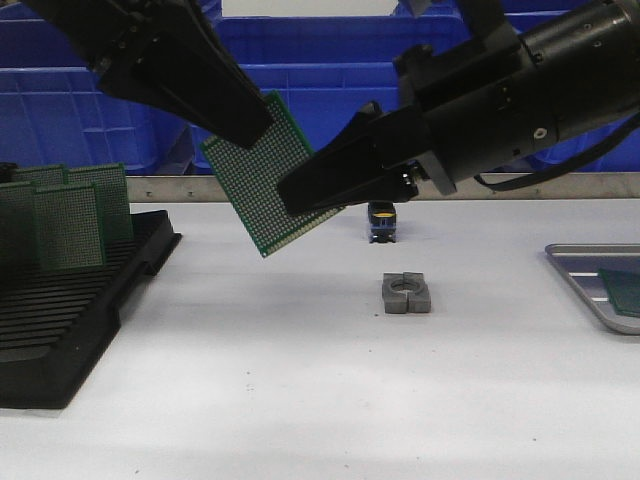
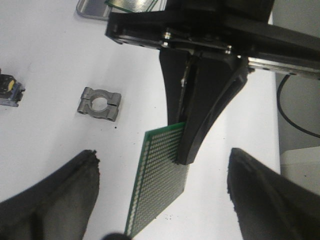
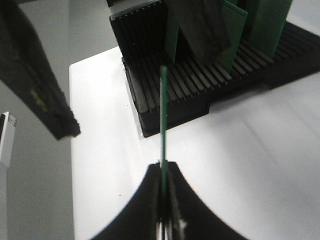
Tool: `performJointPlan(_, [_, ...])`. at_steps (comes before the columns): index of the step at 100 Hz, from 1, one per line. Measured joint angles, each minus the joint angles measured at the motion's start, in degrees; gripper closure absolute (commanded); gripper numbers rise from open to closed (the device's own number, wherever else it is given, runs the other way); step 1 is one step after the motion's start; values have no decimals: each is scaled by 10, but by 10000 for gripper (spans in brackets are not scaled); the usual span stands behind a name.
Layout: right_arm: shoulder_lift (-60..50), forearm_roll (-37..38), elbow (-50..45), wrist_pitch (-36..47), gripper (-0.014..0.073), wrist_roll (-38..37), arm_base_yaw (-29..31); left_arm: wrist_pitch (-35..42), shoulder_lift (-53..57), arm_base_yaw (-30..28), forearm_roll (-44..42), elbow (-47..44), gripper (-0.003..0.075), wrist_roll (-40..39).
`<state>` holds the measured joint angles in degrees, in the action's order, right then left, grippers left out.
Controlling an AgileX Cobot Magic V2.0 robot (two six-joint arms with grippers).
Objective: Place circuit board on tray
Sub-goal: 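Carry the board toward the right gripper and grasp it with the right gripper, then move the board with the right gripper onto the metal tray and release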
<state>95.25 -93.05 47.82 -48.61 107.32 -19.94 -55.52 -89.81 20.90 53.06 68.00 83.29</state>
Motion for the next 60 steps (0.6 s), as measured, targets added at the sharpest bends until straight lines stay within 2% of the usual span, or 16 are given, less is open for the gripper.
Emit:
performJointPlan(16, [0,70,0,32,662,-153,1,13,0,0,0,0,192,0])
performJointPlan(32, [0,131,0,64,662,-269,18,15,0,0,0,0,192,0])
performJointPlan(44, [0,135,0,73,662,-334,60,15,0,0,0,0,192,0])
performJointPlan(60, [0,135,0,83,662,-381,147,15,0,0,0,0,192,0])
